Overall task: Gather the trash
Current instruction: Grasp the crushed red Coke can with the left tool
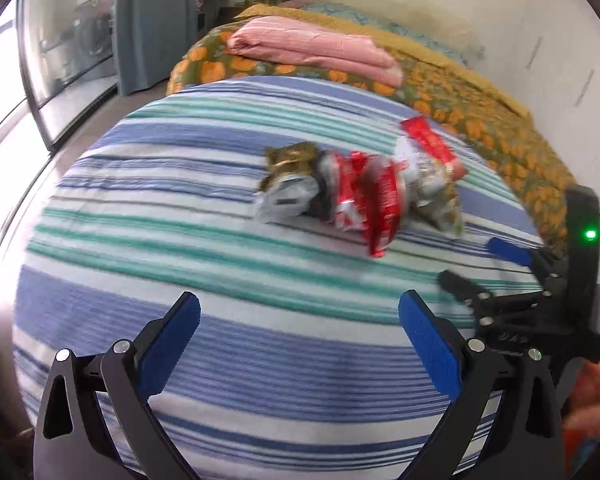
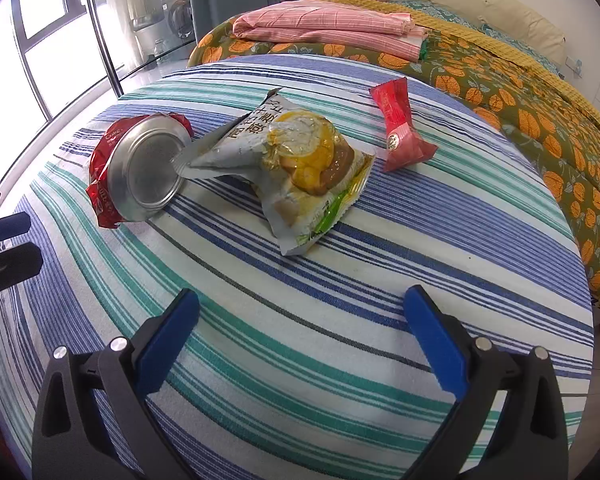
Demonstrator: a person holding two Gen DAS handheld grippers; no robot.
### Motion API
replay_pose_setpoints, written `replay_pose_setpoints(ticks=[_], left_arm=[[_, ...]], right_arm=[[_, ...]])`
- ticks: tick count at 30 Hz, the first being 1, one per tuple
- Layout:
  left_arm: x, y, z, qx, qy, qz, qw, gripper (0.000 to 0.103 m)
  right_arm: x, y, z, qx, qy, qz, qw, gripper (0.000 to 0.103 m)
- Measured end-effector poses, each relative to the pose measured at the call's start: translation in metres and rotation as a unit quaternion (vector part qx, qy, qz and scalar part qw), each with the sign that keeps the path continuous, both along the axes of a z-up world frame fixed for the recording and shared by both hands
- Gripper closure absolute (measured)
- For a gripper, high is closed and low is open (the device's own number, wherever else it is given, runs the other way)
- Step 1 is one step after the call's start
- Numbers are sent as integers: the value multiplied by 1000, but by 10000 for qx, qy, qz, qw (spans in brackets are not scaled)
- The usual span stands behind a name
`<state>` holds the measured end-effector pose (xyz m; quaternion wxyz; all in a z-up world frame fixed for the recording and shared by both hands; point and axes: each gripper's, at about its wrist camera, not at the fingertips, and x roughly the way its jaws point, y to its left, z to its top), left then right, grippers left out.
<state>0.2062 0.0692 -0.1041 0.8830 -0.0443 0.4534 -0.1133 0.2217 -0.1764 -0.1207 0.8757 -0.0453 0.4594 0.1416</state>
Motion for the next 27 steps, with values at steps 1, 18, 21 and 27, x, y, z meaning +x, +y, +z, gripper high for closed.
replay_pose_setpoints(ticks=[1, 18, 21, 27], left_arm=[[-1, -6, 2, -7, -65, -73, 10000, 4], [63, -51, -8, 131, -257, -287, 9992, 17], [65, -55, -11, 277, -304, -201, 9990, 21], [55, -50, -8, 199, -277, -265, 9991, 59]], right_arm=[[1, 0, 0, -1, 0, 0, 10000, 4], [-51, -20, 1, 1, -18, -40, 10000, 4], [-52, -19, 1, -20, -24, -72, 10000, 5], [-53, -19, 1, -2, -20, -71, 10000, 4]])
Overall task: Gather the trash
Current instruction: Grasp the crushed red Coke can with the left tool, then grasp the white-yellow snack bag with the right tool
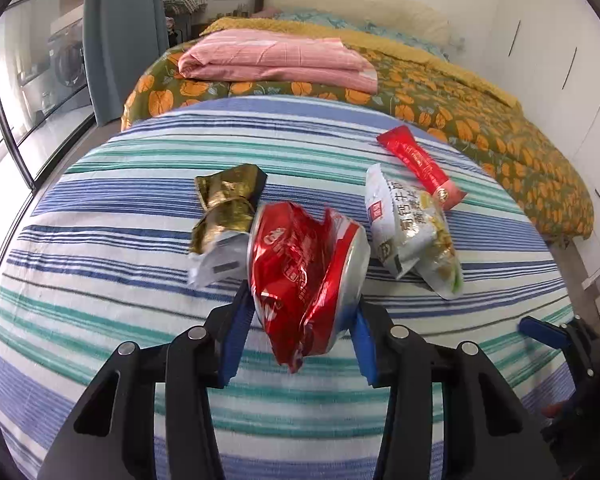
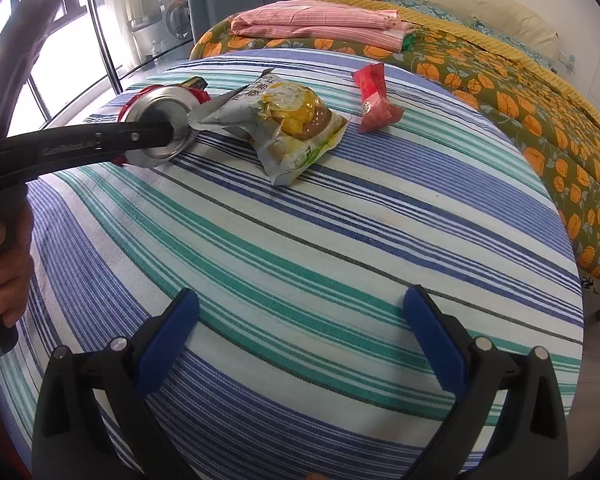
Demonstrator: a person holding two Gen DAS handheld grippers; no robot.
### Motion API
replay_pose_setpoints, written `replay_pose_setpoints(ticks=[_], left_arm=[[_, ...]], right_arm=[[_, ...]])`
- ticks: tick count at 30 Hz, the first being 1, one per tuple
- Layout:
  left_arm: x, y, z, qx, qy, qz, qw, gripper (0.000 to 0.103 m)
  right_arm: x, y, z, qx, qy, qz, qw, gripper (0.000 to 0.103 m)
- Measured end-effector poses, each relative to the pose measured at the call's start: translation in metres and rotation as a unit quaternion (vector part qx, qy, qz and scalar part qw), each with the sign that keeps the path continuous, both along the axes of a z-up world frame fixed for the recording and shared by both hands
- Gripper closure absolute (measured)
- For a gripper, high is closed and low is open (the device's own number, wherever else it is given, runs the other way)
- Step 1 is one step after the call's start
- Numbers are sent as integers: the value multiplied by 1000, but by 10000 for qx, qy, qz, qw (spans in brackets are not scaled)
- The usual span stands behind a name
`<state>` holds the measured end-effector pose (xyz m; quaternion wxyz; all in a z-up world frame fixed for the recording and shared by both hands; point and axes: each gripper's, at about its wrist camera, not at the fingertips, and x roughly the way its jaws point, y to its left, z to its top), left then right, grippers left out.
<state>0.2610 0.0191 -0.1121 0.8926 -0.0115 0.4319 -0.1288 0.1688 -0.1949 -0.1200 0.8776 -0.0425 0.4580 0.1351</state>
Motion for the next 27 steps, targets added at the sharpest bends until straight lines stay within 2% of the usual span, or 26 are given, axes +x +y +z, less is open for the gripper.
replay_pose_setpoints(ticks=[5, 8, 9, 12, 15, 18, 21, 25, 26, 27], left_arm=[[-44, 17, 13, -120, 146, 56, 9998, 58], [-72, 21, 12, -18, 231, -94, 9997, 57], [-80, 23, 11, 23, 261, -151, 9995, 51], [-93, 28, 8, 39, 310, -318, 9990, 15], [-93, 32, 11, -8, 210, -436, 9988, 7], [-84, 31, 10, 116, 214, -527, 9983, 6], [-72, 32, 7, 345, 231, -407, 9983, 6], [-61, 29, 1, 225, 329, -606, 9974, 6], [-60, 26, -1, 250, 336, -672, 9969, 6], [-61, 23, -2, 243, 346, -736, 9964, 17]], right_arm=[[0, 0, 0, 1, 0, 1, 10000, 4], [0, 0, 0, 1, 1, 1, 10000, 4], [0, 0, 0, 2, 1, 1, 10000, 4], [0, 0, 0, 2, 2, 2, 10000, 4], [0, 0, 0, 2, 2, 2, 10000, 4], [0, 0, 0, 2, 2, 2, 10000, 4], [0, -1, 0, 3, 2, 2, 10000, 4], [0, 0, 0, 4, 2, 3, 10000, 4], [0, 0, 0, 7, 3, 3, 10000, 4], [0, -1, 1, 9, 3, 3, 10000, 4]])
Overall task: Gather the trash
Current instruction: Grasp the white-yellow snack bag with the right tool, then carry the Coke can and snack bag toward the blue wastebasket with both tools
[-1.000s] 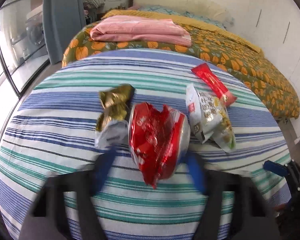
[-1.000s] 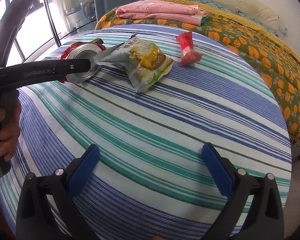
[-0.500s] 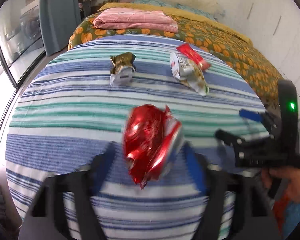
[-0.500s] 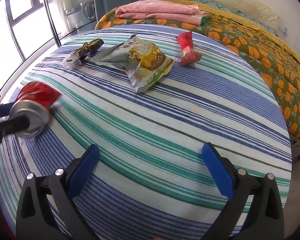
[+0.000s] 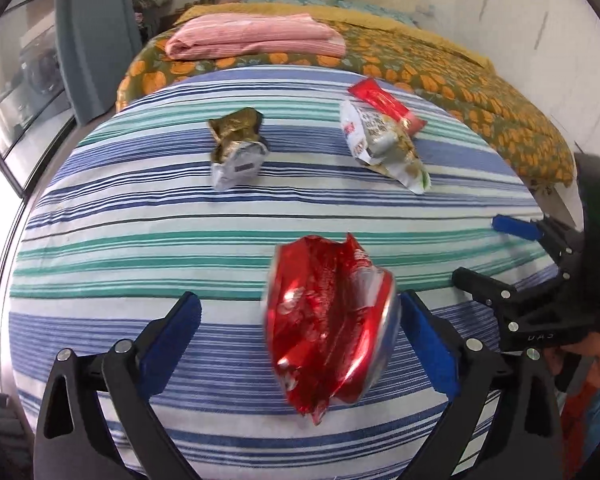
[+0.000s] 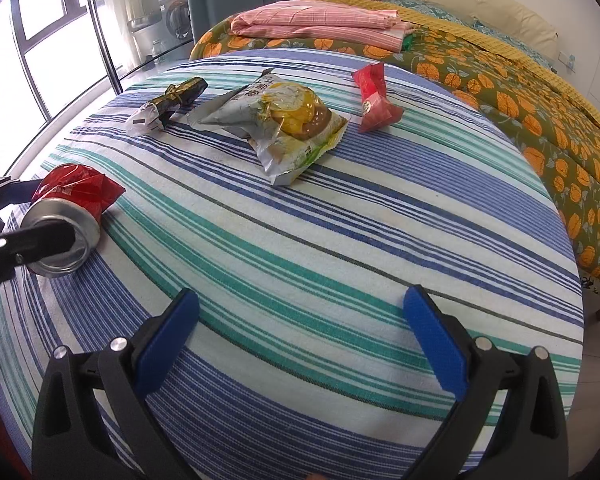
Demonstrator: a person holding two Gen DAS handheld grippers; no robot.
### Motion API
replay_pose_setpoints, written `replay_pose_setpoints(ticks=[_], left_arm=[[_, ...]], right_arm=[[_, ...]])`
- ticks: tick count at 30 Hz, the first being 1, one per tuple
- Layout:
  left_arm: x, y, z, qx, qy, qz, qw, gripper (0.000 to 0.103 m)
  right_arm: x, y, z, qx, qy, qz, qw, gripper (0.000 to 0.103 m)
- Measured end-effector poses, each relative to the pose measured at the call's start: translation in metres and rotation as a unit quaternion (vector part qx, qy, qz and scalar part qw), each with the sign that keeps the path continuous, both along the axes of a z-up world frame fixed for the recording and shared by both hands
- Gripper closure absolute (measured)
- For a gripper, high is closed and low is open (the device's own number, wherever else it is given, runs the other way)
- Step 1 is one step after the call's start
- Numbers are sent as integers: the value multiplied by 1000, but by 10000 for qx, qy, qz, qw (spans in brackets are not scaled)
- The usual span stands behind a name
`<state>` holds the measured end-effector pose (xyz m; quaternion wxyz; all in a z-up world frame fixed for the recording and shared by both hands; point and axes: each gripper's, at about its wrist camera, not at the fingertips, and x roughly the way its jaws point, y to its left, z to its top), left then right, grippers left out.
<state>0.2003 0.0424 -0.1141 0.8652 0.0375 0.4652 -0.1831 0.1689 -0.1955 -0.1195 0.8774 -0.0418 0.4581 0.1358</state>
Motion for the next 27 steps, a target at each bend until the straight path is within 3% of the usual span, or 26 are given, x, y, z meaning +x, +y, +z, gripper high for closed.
replay_pose_setpoints(ticks=[3, 6, 9, 13, 17, 21, 22, 25, 27], left_arm=[[0, -3, -3, -222, 137, -184, 9995, 46], [-2, -3, 0, -115, -21, 7, 9999, 49], [0, 13, 7, -449, -18, 374, 9983, 50], [2, 27, 12, -599, -70, 770, 9952, 50], [3, 24, 11, -537, -37, 845, 9950, 50], [2, 18, 10, -485, -64, 800, 9956, 50], [2, 18, 11, -508, -56, 801, 9955, 50], [4, 22, 12, -580, -31, 833, 9948, 50], [4, 24, 13, -666, -28, 851, 9941, 50]], right_arm=[[0, 0, 0, 7, -1, 0, 10000, 4], [-1, -3, 2, 153, -11, -3, 9999, 5], [5, -9, 14, 513, -37, -168, 9985, 5], [38, 4, 40, 969, 33, -232, 9950, 6], [80, 24, 52, 1014, 171, -523, 9933, 8], [110, 43, 43, 795, 449, -765, 9929, 9], [114, 46, 38, 675, 458, -818, 9933, 17], [108, 42, 37, 536, 320, -895, 9940, 57], [98, 35, 42, 614, 222, -830, 9944, 62]])
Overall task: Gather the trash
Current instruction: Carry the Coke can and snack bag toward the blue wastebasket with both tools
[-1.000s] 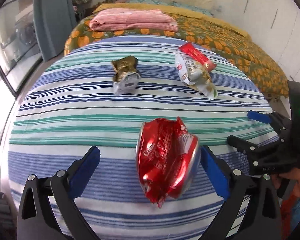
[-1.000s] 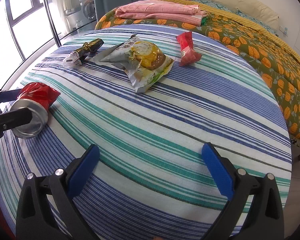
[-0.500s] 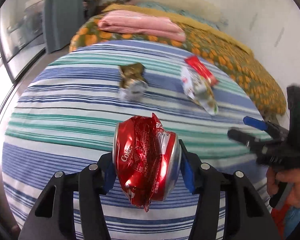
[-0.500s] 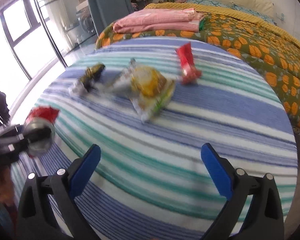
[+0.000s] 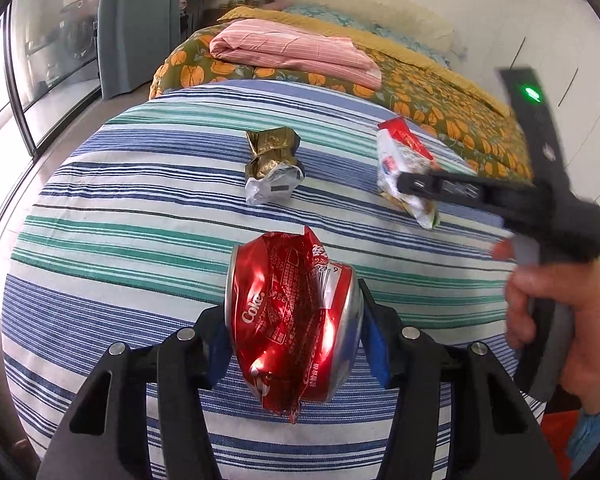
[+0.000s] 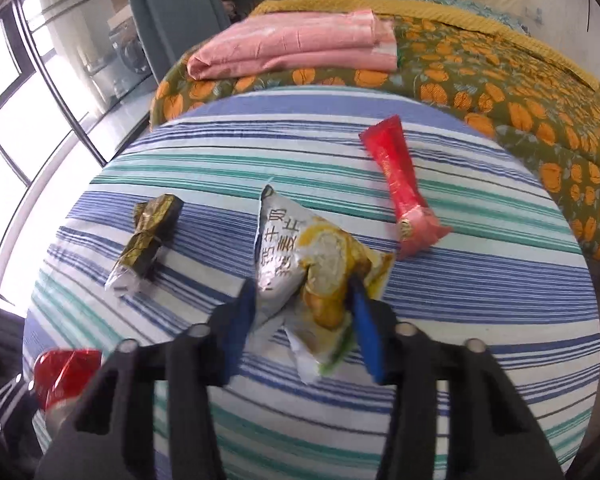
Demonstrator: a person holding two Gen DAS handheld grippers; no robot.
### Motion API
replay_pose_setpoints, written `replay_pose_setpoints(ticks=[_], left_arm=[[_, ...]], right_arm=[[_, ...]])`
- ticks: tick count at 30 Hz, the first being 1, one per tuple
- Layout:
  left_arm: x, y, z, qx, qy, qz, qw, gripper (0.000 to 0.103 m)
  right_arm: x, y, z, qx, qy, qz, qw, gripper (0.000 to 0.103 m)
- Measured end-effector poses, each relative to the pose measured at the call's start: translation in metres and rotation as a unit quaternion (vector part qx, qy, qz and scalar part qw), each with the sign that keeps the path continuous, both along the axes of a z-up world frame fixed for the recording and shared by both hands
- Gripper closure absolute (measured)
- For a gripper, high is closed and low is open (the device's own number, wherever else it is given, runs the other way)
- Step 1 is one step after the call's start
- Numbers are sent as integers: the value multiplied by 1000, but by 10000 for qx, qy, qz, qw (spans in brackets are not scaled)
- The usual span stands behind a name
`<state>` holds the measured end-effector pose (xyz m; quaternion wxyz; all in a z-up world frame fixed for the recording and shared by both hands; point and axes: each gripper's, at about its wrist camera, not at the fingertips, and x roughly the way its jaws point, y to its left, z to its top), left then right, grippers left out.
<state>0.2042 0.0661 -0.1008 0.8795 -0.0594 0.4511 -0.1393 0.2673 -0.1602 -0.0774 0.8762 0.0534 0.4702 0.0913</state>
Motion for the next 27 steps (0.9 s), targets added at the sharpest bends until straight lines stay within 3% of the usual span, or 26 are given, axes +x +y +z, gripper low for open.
replay_pose_setpoints(ticks=[5, 12, 17, 20, 23, 27], left_arm=[[-6, -9, 1, -74, -6, -139, 9999, 50], [-44, -63, 2, -93, -19, -828, 9965, 50], [-98, -142, 22, -320, -198, -1563, 9870, 50], [-127, -194, 30, -535, -175, -1982, 9785, 49], [-151, -257, 31, -603, -54, -2446, 9677, 49], [-169, -330, 18, -446, 82, -2744, 9606, 48]], right_arm=[[-45, -37, 23, 508, -191, 168, 9984, 63], [-142, -123, 43, 1231, -191, 81, 9922, 63], [-225, -223, 35, 1380, -152, -538, 9888, 63], [-271, -278, 23, 1131, -139, -1009, 9883, 63], [-296, -320, 7, 1015, -12, -1429, 9845, 62], [-308, -363, -16, 848, 90, -1816, 9797, 62]])
